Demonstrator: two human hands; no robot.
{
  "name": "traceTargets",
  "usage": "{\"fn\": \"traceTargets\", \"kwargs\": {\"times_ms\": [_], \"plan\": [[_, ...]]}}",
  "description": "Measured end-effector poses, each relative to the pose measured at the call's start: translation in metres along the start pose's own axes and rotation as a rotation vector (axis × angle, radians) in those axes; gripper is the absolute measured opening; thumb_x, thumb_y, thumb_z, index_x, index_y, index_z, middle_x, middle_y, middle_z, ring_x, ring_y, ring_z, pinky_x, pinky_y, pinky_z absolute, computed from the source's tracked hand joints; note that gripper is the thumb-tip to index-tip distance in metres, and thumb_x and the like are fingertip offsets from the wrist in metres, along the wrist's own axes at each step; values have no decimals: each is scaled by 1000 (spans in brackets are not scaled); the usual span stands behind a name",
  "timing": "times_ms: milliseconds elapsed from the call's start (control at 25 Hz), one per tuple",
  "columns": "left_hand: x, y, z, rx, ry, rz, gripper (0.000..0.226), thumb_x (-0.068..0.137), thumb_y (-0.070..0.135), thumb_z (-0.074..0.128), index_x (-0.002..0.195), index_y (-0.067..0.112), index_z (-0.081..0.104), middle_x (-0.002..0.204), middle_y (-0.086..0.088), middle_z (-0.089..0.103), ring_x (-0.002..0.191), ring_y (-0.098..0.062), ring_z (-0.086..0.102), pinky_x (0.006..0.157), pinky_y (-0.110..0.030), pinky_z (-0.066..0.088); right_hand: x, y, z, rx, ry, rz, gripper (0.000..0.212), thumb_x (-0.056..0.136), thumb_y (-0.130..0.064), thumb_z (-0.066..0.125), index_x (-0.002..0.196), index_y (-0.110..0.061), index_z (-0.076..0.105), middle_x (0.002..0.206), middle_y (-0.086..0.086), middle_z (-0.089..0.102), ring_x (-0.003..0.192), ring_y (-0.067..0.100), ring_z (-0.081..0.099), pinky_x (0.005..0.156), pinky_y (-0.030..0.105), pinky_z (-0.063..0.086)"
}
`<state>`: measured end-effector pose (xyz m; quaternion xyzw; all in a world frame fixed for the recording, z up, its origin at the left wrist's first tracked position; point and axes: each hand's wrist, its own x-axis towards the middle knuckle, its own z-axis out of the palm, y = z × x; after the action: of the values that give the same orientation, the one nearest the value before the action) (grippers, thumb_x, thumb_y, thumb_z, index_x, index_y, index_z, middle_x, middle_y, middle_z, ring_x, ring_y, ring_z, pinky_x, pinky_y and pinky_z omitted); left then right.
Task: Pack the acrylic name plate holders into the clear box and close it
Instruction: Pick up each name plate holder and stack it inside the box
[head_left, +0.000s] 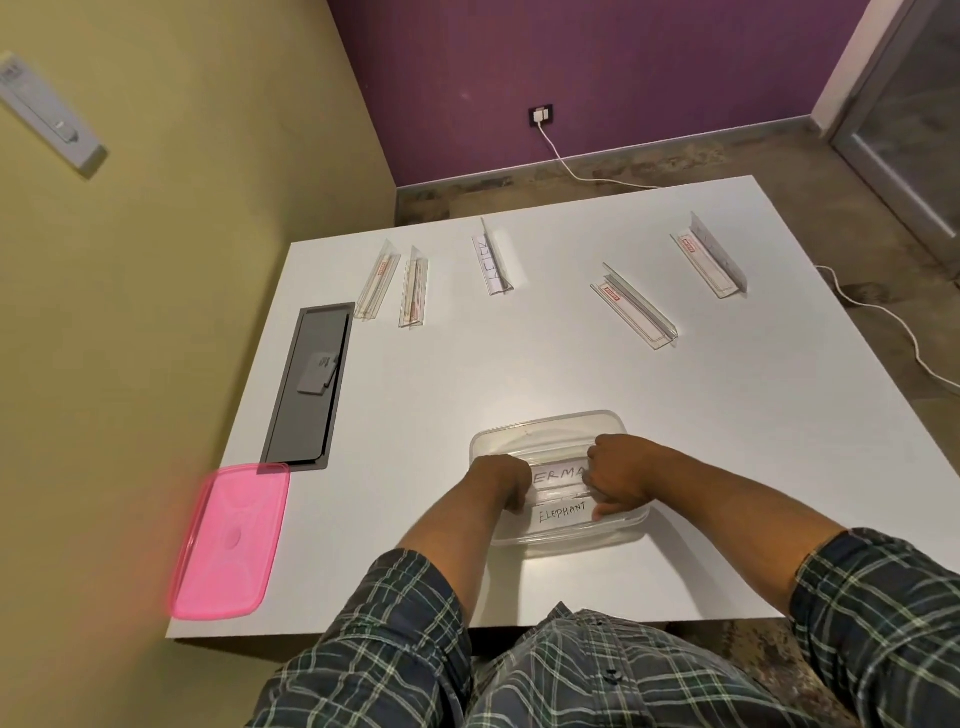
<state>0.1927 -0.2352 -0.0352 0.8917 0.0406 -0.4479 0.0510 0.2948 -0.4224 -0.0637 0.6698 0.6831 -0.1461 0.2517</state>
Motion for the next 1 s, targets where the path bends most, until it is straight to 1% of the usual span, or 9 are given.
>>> {"fn": "traceTargets", "kwargs": {"times_ms": [120, 320, 400, 480, 560, 680, 720, 840, 1000], "plan": [[0, -1, 0, 43, 19, 15, 36, 90, 28, 71, 119, 7, 69, 121, -10, 70, 113, -30, 66, 97, -41, 54, 0, -1, 2, -7, -18, -1, 60, 99, -61, 39, 110, -9, 67, 103, 13, 73, 101, 33, 63, 94, 40, 43], [4, 0, 2, 111, 86, 31, 42, 85, 43, 74, 110, 10, 71, 115, -6, 72, 105, -27, 66, 77, -32, 47, 8, -3, -6, 7, -144, 9, 45, 95, -56, 52, 101, -17, 74, 103, 5, 75, 100, 27, 67, 91, 37, 42], [5, 1, -3, 98, 59, 28, 41, 83, 44, 77, 105, 10, 70, 107, -6, 73, 88, -25, 67, 69, -27, 45, 8, -4, -9, 11, -153, 3, 43, 94, -55, 55, 99, -18, 75, 102, 4, 75, 98, 26, 67, 88, 37, 41], [10, 1, -12, -34, -27, 10, 35, 83, 39, 79, 84, 6, 66, 82, -6, 74, 57, -19, 61, 56, -22, 44, 2, 1, -10, 47, -46, -20, 46, 94, -58, 53, 96, -17, 73, 96, 6, 74, 92, 29, 68, 83, 37, 43], [14, 2, -29, -252, -160, -13, 35, 88, 30, 76, 69, 4, 62, 55, -4, 66, 41, -15, 58, 52, -22, 48, -8, 10, -11, 126, 192, -64, 48, 98, -57, 48, 89, -15, 69, 87, 7, 73, 80, 32, 67, 71, 37, 49], [17, 3, -69, -338, -184, 48, 43, 94, 38, 68, 89, -4, 69, 70, -13, 71, 54, -20, 66, 76, -37, 58, -22, 32, -11, 182, 573, -57, 35, 100, -41, 56, 75, -17, 65, 70, 2, 65, 60, 28, 62, 51, 34, 47], [20, 3, -83, -350, -132, 77, 45, 95, 41, 65, 94, -4, 69, 76, -16, 71, 57, -22, 66, 80, -39, 58, -27, 43, -13, 208, 635, -11, 31, 99, -36, 59, 74, -18, 65, 69, 1, 64, 58, 27, 60, 49, 34, 47], [32, 3, -120, -414, 77, 137, 39, 101, 38, 53, 85, 5, 66, 72, -11, 67, 54, -23, 63, 71, -32, 55, -42, 78, -16, 369, 703, 287, 21, 96, -33, 64, 80, -21, 69, 68, -3, 65, 59, 24, 62, 51, 33, 49], [58, 13, -153, -522, 237, 167, 27, 103, 17, 43, 82, 6, 58, 76, -7, 65, 56, -21, 61, 62, -28, 52, -63, 125, 4, 629, 524, 668, 20, 96, -43, 57, 110, -32, 68, 85, -13, 70, 85, 16, 68, 70, 30, 49]]}}
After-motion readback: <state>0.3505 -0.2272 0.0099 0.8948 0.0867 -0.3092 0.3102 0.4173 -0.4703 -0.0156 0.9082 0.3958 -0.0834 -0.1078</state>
